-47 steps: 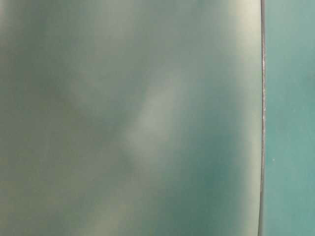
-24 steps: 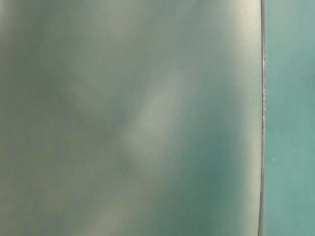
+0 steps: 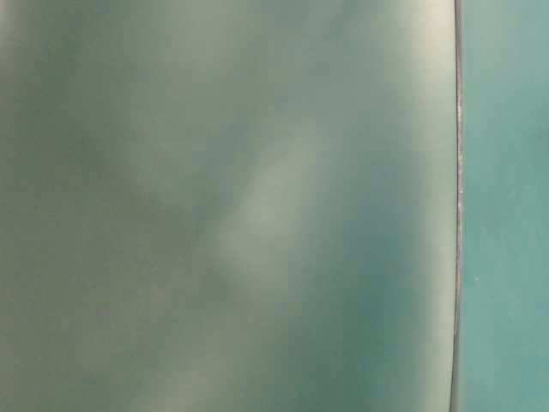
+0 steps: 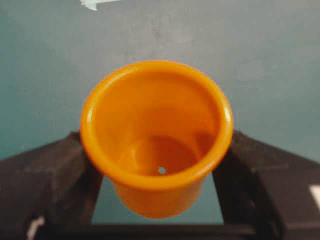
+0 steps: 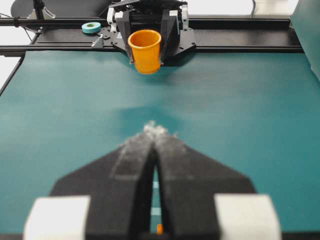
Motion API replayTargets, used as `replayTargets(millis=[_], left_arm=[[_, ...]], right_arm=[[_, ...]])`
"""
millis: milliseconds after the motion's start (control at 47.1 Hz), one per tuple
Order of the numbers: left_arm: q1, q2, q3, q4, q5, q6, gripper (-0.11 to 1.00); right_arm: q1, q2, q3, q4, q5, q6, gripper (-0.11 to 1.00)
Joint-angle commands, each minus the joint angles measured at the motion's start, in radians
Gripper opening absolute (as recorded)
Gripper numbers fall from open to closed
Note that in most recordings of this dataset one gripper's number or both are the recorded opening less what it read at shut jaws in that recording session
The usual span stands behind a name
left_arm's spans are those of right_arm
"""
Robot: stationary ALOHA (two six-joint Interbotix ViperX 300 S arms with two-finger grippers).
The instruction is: Move the cup to the left with left arm.
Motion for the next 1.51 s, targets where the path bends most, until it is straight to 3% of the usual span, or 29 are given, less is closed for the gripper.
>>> replayTargets(millis=[0,318,1486], left_arm=[[0.012,0.006,-0.011,0.003,-0.011,0.003,0.62],[0.054,0.008,-0.011,-0.003,-0.011,-0.005,0.62],[0.072,0.008,-0.011,-0.003,-0.009,-0.017,0.62]], right_arm=[[-0.002,0.005,-0.029,0.003,-0.005,0.000,0.00],[-0.002,0.005,-0.029,0.002,-0.005,0.000,0.00],[-0.002,0.000,-0.032,0.003,0.041,-0.002,0.00]])
